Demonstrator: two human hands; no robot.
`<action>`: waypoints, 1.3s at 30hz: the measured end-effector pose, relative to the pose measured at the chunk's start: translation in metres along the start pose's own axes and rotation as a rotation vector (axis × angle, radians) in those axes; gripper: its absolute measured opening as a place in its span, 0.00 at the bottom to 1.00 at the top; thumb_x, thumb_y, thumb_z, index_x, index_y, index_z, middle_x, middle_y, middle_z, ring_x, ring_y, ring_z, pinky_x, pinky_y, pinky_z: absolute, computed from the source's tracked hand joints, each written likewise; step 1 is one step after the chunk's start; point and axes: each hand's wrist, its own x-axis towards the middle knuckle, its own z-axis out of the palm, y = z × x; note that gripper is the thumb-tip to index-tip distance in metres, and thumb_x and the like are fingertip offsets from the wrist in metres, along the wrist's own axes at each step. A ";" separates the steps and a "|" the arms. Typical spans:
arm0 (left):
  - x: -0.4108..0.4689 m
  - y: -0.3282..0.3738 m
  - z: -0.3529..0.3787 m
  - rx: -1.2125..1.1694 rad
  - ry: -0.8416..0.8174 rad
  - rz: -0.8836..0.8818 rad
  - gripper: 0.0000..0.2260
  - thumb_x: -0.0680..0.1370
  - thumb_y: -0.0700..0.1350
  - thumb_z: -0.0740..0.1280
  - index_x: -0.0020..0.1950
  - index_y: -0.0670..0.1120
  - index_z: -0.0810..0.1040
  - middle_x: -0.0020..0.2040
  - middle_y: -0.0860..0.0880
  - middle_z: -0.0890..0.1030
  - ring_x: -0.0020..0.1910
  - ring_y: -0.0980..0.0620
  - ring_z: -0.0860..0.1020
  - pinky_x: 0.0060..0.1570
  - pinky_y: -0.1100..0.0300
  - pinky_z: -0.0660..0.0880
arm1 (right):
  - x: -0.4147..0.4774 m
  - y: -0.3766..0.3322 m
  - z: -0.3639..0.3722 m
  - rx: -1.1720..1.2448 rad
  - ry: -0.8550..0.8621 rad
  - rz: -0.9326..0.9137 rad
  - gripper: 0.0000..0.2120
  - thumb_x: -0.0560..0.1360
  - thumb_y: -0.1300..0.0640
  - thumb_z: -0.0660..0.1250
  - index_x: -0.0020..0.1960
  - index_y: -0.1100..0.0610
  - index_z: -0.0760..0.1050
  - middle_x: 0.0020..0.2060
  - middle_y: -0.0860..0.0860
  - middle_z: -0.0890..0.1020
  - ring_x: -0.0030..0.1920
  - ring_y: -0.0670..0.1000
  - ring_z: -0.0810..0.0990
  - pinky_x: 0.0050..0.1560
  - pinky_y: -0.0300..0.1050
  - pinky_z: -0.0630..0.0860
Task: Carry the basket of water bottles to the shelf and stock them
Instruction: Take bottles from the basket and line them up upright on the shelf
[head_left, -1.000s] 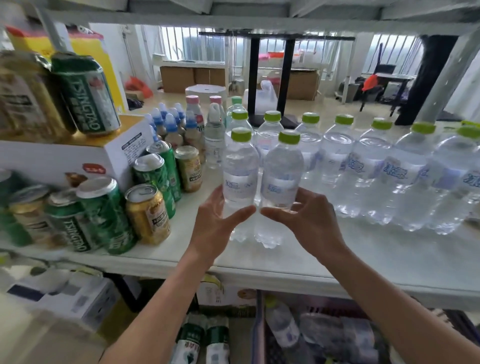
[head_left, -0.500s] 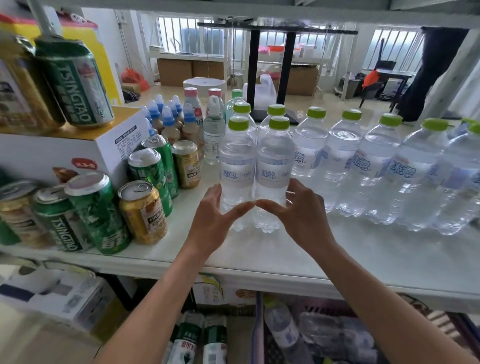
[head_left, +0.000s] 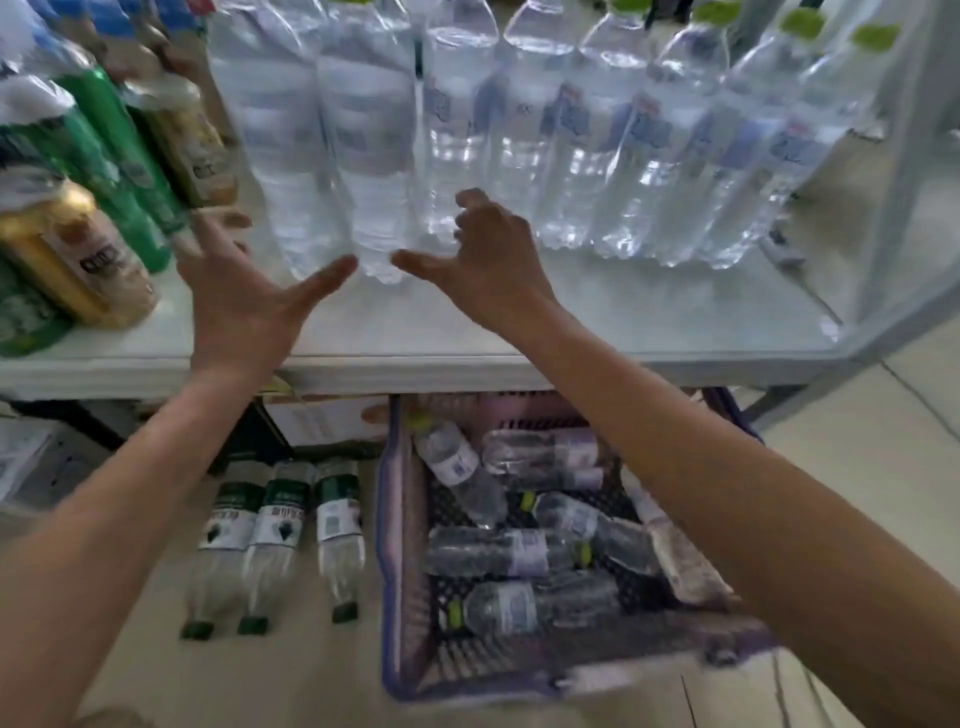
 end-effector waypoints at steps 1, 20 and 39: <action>-0.013 0.008 -0.003 -0.033 0.038 0.072 0.35 0.67 0.70 0.76 0.62 0.48 0.72 0.58 0.47 0.76 0.54 0.52 0.76 0.56 0.59 0.74 | -0.016 0.009 -0.015 0.031 0.016 -0.012 0.29 0.71 0.41 0.76 0.64 0.59 0.76 0.52 0.52 0.85 0.53 0.49 0.83 0.55 0.40 0.78; -0.234 -0.043 0.217 0.936 -1.363 0.607 0.16 0.82 0.36 0.65 0.69 0.35 0.75 0.67 0.36 0.77 0.64 0.36 0.79 0.57 0.48 0.78 | -0.159 0.295 -0.031 -0.625 -0.884 0.520 0.16 0.76 0.47 0.70 0.58 0.57 0.76 0.47 0.54 0.81 0.45 0.55 0.81 0.38 0.41 0.75; -0.199 0.046 0.146 0.401 -1.252 0.350 0.27 0.77 0.51 0.72 0.73 0.50 0.67 0.67 0.49 0.78 0.62 0.51 0.79 0.55 0.60 0.79 | -0.186 0.282 -0.102 -0.232 -0.858 0.489 0.27 0.64 0.44 0.78 0.59 0.52 0.77 0.53 0.48 0.82 0.57 0.52 0.82 0.50 0.41 0.79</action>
